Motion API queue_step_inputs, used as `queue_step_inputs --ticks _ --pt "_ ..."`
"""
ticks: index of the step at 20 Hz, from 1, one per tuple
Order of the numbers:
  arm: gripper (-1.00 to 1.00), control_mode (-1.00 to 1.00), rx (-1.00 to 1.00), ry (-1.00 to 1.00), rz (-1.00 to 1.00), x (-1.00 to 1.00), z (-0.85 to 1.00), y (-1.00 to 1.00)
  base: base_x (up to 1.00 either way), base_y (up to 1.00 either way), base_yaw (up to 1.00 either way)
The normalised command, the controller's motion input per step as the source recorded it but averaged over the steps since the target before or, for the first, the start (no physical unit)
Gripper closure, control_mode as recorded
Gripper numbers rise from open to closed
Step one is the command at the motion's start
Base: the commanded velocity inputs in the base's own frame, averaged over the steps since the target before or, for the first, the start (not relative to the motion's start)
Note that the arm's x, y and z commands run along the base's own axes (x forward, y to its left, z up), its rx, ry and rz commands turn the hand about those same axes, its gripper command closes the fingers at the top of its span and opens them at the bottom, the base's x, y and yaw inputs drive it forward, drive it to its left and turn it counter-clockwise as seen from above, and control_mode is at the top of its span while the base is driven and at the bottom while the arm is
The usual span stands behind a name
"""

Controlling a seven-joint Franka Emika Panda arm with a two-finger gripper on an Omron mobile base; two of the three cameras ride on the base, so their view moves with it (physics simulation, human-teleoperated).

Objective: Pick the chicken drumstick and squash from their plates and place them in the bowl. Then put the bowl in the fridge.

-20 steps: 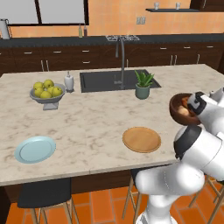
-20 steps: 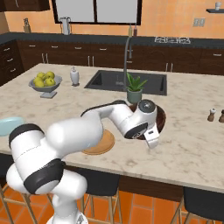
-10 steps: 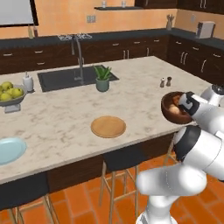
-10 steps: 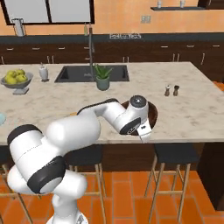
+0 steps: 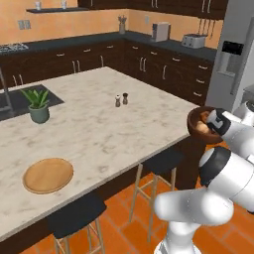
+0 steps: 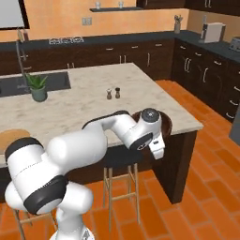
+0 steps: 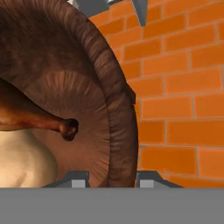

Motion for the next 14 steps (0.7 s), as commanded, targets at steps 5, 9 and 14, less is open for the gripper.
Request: queue_step_inputs --ticks 5,9,14 --pt "1.0 1.0 0.0 0.0 0.0 0.0 0.0 0.0 1.0 -1.0 0.11" --pt "1.0 1.0 0.0 0.0 0.0 0.0 0.0 0.0 0.69 -1.0 0.23" --pt "1.0 1.0 0.0 0.0 0.0 0.0 0.0 0.0 0.01 -1.0 0.37"
